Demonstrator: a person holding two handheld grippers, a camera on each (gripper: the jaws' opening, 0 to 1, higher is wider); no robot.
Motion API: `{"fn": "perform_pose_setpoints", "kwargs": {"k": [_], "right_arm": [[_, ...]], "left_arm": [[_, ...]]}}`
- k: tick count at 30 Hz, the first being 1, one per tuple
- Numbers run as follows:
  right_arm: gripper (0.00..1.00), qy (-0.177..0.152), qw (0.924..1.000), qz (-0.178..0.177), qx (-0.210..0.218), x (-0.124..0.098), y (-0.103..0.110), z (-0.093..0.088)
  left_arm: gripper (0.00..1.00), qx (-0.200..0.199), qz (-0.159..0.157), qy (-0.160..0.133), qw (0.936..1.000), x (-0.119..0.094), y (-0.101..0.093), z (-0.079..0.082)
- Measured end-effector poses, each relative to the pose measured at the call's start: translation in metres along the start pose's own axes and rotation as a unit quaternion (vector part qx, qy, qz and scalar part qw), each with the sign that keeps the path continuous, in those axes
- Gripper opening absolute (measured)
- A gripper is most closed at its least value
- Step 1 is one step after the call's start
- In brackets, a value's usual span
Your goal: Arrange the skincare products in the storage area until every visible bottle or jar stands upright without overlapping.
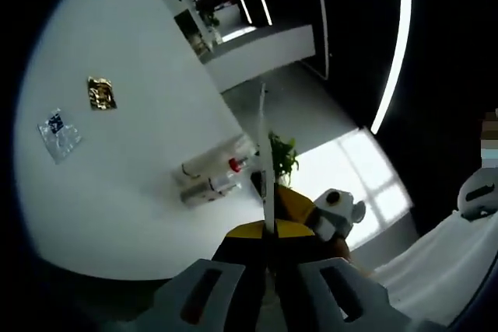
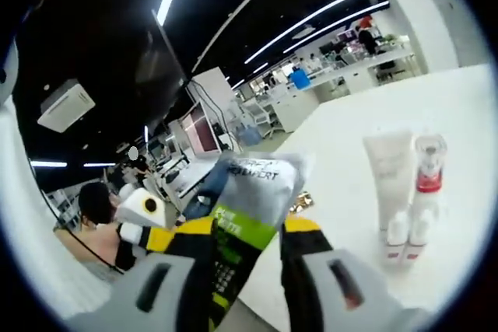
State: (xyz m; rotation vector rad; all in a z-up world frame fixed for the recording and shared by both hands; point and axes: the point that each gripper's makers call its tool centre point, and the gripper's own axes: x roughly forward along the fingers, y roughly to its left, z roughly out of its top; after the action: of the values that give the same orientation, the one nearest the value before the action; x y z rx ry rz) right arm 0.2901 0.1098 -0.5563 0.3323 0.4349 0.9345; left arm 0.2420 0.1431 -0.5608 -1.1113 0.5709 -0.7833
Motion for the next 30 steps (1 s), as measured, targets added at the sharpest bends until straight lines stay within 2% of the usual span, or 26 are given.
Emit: {"fn": "perform_pose_setpoints", "kwargs": {"k": [5,9,12,14,22,30], "right_arm": [[0.35,-0.003,1.0000,0.002,0.002,-0.001,0.001,-0.003],[0.40,-0.007,0.9999,-0.001,0.010,-0.003,0.000,-0.004],[0.49,-0.012,0.9995,0.001,0.029,-0.006,-0.001,-0.004],[0.53,-0.014,0.9995,-0.002,0.026,-0.007,-0.002,-0.005],[0.57,0.004,0.9997,-0.017,0.017,-0.013,-0.010,-0.019],[0.69,0.022,0.9987,-0.042,0.015,-0.028,-0.024,-0.035]], "left_arm": [[0.00,-0.030,-0.010,-0.020,0.9993,0.002,0.001,0.012],[0.00,-0.037,-0.006,-0.022,0.9990,0.006,0.006,0.017],[0.00,-0.043,-0.002,-0.018,0.9989,0.011,0.010,0.018],[0.00,-0.044,0.002,-0.016,0.9989,0.013,0.013,0.019],[0.00,-0.053,0.012,-0.009,0.9985,0.022,0.026,0.024],[0.00,-0.065,0.032,0.011,0.9973,0.039,0.054,0.022]]}}
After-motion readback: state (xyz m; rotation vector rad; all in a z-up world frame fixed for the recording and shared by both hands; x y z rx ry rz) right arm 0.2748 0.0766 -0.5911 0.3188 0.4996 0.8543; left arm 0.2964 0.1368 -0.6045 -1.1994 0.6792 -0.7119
